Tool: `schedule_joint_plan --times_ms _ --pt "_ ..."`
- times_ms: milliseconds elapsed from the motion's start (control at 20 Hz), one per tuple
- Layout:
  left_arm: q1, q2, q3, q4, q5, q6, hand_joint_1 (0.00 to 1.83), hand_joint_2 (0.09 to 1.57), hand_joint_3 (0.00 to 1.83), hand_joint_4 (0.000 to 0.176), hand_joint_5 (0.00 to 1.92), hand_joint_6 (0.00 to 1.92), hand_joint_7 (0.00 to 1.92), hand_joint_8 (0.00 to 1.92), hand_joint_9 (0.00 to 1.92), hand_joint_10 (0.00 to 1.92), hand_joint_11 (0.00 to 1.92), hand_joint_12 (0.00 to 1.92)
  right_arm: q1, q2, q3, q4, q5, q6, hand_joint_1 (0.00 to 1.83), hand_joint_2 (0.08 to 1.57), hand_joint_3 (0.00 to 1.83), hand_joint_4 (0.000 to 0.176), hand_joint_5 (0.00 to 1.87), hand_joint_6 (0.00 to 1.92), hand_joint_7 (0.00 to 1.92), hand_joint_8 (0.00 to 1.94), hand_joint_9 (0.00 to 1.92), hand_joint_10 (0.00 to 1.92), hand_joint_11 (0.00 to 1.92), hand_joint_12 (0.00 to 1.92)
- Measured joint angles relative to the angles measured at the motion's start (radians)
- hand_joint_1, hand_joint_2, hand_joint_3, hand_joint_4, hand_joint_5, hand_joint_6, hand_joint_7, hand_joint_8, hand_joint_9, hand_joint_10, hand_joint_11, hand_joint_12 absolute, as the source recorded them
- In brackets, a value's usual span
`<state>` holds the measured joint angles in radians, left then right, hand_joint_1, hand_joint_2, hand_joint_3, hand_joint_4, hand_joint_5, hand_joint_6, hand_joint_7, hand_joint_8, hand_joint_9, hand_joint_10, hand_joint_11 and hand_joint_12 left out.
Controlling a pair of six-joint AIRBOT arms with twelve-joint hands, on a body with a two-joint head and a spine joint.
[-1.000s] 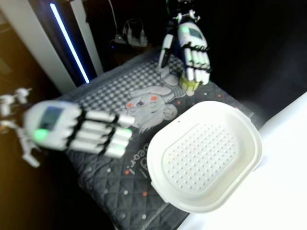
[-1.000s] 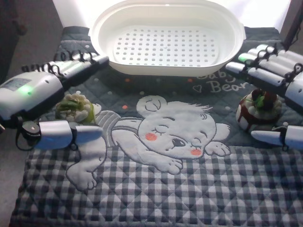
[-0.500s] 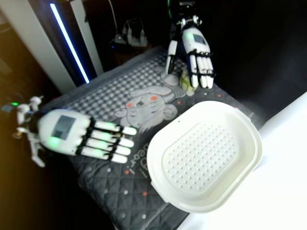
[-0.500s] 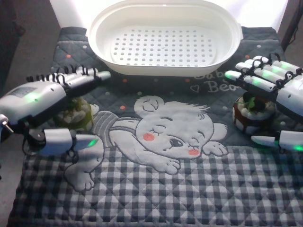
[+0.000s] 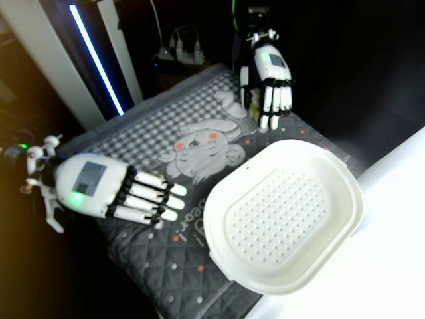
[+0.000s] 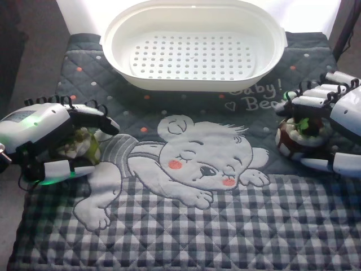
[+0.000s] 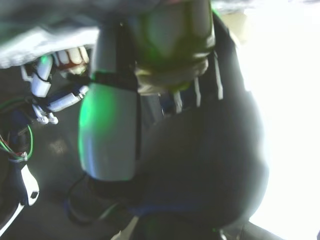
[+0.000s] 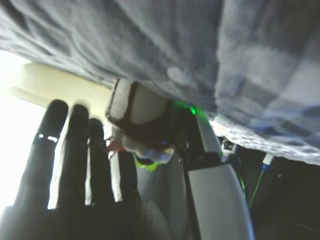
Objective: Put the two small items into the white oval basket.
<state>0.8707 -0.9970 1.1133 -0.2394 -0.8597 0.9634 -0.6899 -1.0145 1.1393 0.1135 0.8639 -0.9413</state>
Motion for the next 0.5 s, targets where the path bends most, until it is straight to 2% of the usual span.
schedule_joint_plan --times_ms 50,100,150,200,250,300,350,400,450,500 --pt "0.001 0.0 0.0 0.0 -0.002 0.0 1.43 1.3 0.01 0.0 0.48 1.64 0.48 1.64 0.61 1.75 0.51 1.92 0.0 0.0 0.0 -0.002 -0.002 0.0 1.07 1.36 0.0 0.0 0.47 1.71 0.65 1.57 0.66 1.77 0.72 1.9" --pt "0.001 0.0 0.0 -0.002 -0.001 0.0 1.59 1.26 0.0 0.0 0.46 1.71 0.48 1.64 0.59 1.73 0.55 1.85 0.0 0.0 0.0 -0.003 -0.003 0.0 1.23 1.34 0.01 0.0 0.44 1.72 0.6 1.61 0.64 1.75 0.72 1.92" --pt "0.001 0.0 0.0 -0.003 -0.002 0.0 1.62 1.26 0.0 0.0 0.45 1.83 0.47 1.67 0.55 1.77 0.57 1.82 0.0 0.0 0.0 -0.004 -0.005 0.003 1.1 1.35 0.03 0.0 0.49 1.73 0.61 1.65 0.68 1.89 0.76 1.92" --pt "0.001 0.0 0.0 0.003 -0.006 -0.002 1.63 1.27 0.0 0.0 0.42 1.87 0.45 1.71 0.52 1.8 0.56 1.83 0.0 0.0 0.0 -0.01 -0.005 0.002 1.23 1.32 0.06 0.0 0.49 1.71 0.57 1.66 0.62 1.79 0.76 1.92" --pt "-0.003 0.0 0.0 0.016 -0.01 -0.003 1.63 1.26 0.0 0.0 0.41 1.88 0.47 1.69 0.53 1.78 0.61 1.77 0.0 0.003 0.0 -0.013 -0.004 0.003 1.14 1.3 0.08 0.0 0.53 1.62 0.67 1.65 0.77 1.88 0.87 1.92" --pt "-0.01 0.0 0.0 0.03 -0.011 -0.003 1.63 1.26 0.0 0.0 0.39 1.84 0.47 1.71 0.54 1.79 0.57 1.75 0.0 0.01 -0.003 -0.018 -0.005 0.002 1.11 1.29 0.09 0.0 0.56 1.58 0.67 1.66 0.78 1.91 0.87 1.92" --pt "-0.024 0.003 -0.002 0.048 -0.01 -0.004 1.63 1.26 0.0 0.0 0.38 1.82 0.46 1.72 0.55 1.79 0.56 1.75 0.0 0.021 -0.006 -0.026 -0.005 0.002 1.1 1.29 0.1 0.014 0.58 1.62 0.64 1.62 0.74 1.91 0.86 1.92" --pt "-0.042 0.007 -0.003 0.069 -0.012 -0.006 1.63 1.26 0.0 0.0 0.35 1.83 0.47 1.71 0.54 1.79 0.58 1.75 0.0 0.036 -0.016 -0.029 -0.008 0.001 1.24 1.27 0.13 0.0 0.53 1.64 0.59 1.63 0.65 1.79 0.78 1.92" --pt "-0.071 0.01 -0.003 0.096 -0.023 -0.006 1.63 1.27 0.0 0.0 0.33 1.81 0.45 1.7 0.5 1.8 0.6 1.81 -0.001 0.056 -0.02 -0.038 0.0 0.0 1.28 1.25 0.14 0.0 0.53 1.64 0.62 1.58 0.64 1.71 0.68 1.92" --pt "-0.093 0.01 -0.002 0.112 -0.034 -0.006 1.63 1.26 0.0 0.0 0.37 1.78 0.46 1.66 0.51 1.78 0.62 1.83 -0.001 0.068 -0.022 -0.036 0.014 0.0 1.29 1.25 0.15 0.0 0.51 1.65 0.63 1.58 0.64 1.7 0.66 1.92"
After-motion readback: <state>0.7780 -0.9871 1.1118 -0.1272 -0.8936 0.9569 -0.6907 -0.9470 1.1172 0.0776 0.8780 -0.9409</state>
